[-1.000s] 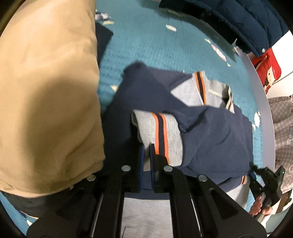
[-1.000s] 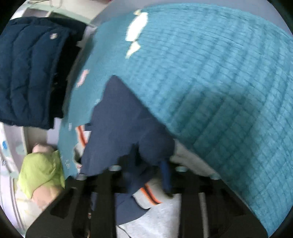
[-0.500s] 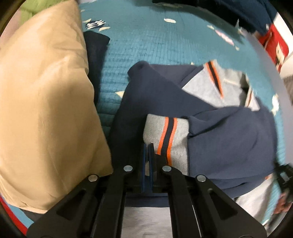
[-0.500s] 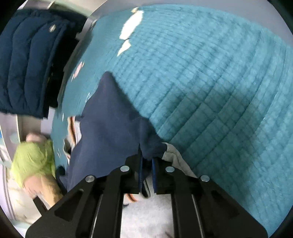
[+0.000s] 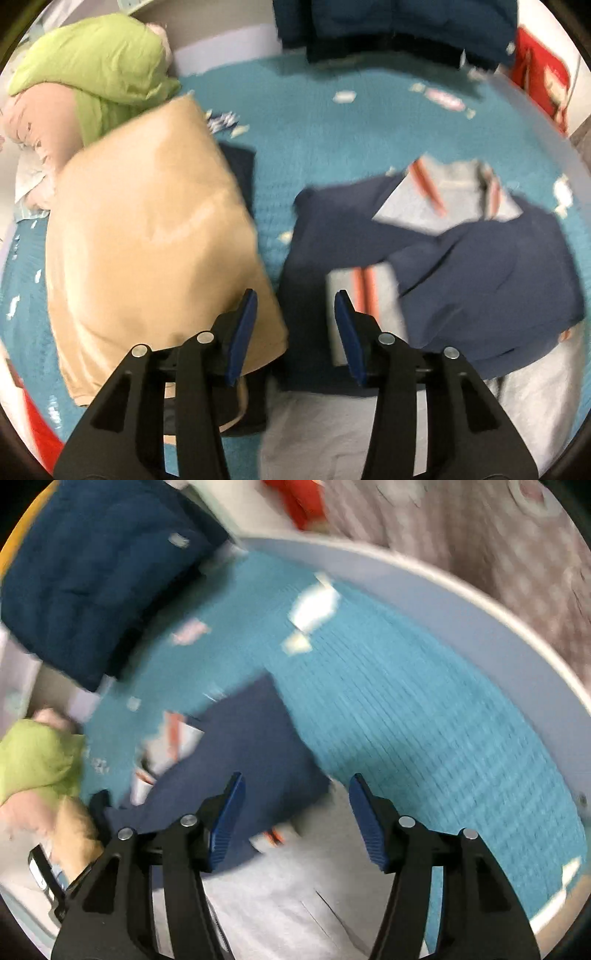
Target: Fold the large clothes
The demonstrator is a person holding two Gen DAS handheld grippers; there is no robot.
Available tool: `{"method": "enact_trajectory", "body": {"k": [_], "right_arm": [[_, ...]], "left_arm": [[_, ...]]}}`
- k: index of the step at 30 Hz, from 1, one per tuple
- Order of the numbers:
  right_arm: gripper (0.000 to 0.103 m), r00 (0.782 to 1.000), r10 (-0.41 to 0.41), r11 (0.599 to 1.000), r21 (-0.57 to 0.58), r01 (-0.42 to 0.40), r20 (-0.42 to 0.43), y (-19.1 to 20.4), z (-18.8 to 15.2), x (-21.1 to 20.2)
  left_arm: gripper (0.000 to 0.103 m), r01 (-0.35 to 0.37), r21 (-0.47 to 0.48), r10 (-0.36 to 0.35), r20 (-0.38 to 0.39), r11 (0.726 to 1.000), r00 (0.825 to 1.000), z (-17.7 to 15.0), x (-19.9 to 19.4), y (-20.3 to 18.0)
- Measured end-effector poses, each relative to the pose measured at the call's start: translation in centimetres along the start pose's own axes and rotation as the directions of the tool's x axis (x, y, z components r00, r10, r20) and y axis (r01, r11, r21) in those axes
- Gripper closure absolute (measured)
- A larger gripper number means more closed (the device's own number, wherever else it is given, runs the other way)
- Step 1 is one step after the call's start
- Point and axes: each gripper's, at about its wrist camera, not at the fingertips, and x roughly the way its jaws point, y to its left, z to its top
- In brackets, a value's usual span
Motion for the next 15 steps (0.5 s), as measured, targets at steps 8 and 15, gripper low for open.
{"method": "enact_trajectory", "body": {"k": [8,15], "right_arm": [[0.082,0.971,0.183,0.884,-0.405,-0.232,-0.157,13.2,-4.9,10.2],[0.103,0.967,0.121,0.92,-0.34,-0.193,-0.223,7.2,-5.6,12.9]], "left_arm": [[0.089,0.378,-0.13,-0.386,-0.043,0.917,0.922,-0.1,4.4,-6.7],[0.101,0.346,-0.118,-0.355,-0.064,0.931,0.933,-3.6,7.1,-6.2]]}}
